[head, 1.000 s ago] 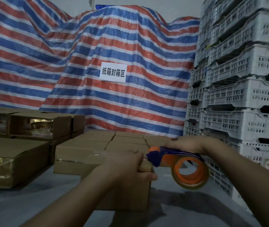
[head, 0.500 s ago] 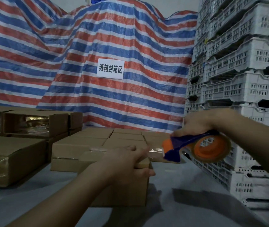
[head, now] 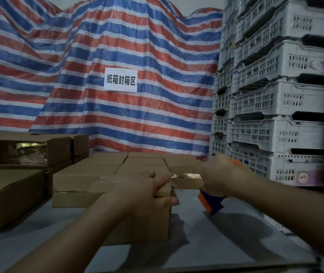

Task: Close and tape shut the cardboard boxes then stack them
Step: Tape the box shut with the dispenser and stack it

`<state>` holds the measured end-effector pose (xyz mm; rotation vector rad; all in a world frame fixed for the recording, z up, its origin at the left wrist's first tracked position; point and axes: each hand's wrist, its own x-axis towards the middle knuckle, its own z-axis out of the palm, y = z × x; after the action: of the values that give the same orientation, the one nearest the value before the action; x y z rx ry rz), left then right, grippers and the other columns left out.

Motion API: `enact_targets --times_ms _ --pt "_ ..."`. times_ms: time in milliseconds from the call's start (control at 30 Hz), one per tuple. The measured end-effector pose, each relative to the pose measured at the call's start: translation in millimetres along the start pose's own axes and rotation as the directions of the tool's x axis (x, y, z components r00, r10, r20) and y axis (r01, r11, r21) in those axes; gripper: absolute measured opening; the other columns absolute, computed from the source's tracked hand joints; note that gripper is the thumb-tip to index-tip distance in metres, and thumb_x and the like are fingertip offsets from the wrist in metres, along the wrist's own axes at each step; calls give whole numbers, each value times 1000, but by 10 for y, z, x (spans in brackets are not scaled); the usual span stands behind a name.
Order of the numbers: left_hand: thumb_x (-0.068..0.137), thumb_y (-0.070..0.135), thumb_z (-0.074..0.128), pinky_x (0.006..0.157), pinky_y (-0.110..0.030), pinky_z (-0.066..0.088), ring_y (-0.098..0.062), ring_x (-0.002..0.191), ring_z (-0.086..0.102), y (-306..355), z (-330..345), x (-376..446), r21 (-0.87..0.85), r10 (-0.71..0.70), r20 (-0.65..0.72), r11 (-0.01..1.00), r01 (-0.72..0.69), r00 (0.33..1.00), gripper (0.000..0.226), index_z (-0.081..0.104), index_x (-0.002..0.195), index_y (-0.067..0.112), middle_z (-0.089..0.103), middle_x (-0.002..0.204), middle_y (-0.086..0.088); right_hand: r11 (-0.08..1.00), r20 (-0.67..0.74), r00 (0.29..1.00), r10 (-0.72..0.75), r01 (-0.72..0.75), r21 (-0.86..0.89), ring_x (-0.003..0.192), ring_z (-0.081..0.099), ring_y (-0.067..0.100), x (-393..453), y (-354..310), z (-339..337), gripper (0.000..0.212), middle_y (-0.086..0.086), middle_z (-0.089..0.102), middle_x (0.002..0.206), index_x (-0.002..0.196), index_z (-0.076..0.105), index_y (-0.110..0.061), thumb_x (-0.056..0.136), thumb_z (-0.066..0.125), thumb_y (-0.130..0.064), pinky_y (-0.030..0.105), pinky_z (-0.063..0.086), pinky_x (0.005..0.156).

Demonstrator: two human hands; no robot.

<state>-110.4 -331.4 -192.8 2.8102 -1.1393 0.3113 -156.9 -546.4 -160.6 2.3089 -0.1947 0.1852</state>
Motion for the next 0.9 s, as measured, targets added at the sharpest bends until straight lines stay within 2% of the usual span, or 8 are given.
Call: enact_targets --times_ms 100,267,400,500,567,700,800,900 --pt "85 78 36 111 -46 28 -27 144 26 8 5 2 18 6 -10 1000 -6 1000 74 12 150 50 17 162 1 969 -188 964 190 -153 196 50 32 11 -162 86 400 51 -7 38 61 68 42 -25 104 29 -58 28 23 47" --pt "86 77 37 110 -43 31 -25 142 29 -11 36 23 13 25 -28 1000 -25 999 74 17 150 48 23 160 0 888 -208 898 389 -305 344 50 44 12 -369 -145 833 65 -8 41 56 62 43 -24 94 21 -76 27 27 43" --pt "85 79 36 107 -43 34 -26 141 32 -51 65 58 22 32 -34 999 -31 999 74 16 149 49 25 159 1 851 -178 892 415 -311 424 57 54 10 -487 -421 940 62 -6 41 58 64 40 -25 94 21 -76 26 26 43" --pt "84 80 36 108 -45 33 -27 141 32 -71 90 76 16 29 -34 999 -29 999 74 15 149 50 24 160 0 810 -130 891 435 -324 489 57 53 9 -515 -482 940 62 -7 49 63 65 45 -26 95 23 -75 24 36 48" --pt "84 79 37 108 -46 33 -27 141 31 -70 97 83 10 30 -38 1000 -30 999 74 16 149 49 24 160 0 828 -132 899 417 -317 462 61 58 9 -502 -468 913 62 -7 50 64 66 47 -25 96 22 -74 25 38 50" --pt "86 78 37 109 -46 31 -27 142 31 -51 75 73 20 39 -38 999 -38 999 74 17 150 47 25 159 -1 868 -90 932 350 -287 404 58 47 12 -478 -385 775 64 -7 45 65 65 45 -24 96 20 -74 27 29 48" --pt "86 77 37 108 -44 33 -25 140 33 -41 56 51 20 37 -33 999 -37 999 74 18 151 47 29 157 0 904 -90 966 243 -192 383 68 55 15 -435 -297 585 55 -6 43 69 84 58 -27 103 21 -63 28 43 58" --pt "88 75 38 107 -43 33 -24 139 35 -25 36 40 13 46 -31 999 -46 998 72 18 151 46 30 156 0 747 -180 917 357 -165 644 58 51 10 -297 -270 328 53 -7 47 63 68 51 -28 103 27 -59 27 37 51"
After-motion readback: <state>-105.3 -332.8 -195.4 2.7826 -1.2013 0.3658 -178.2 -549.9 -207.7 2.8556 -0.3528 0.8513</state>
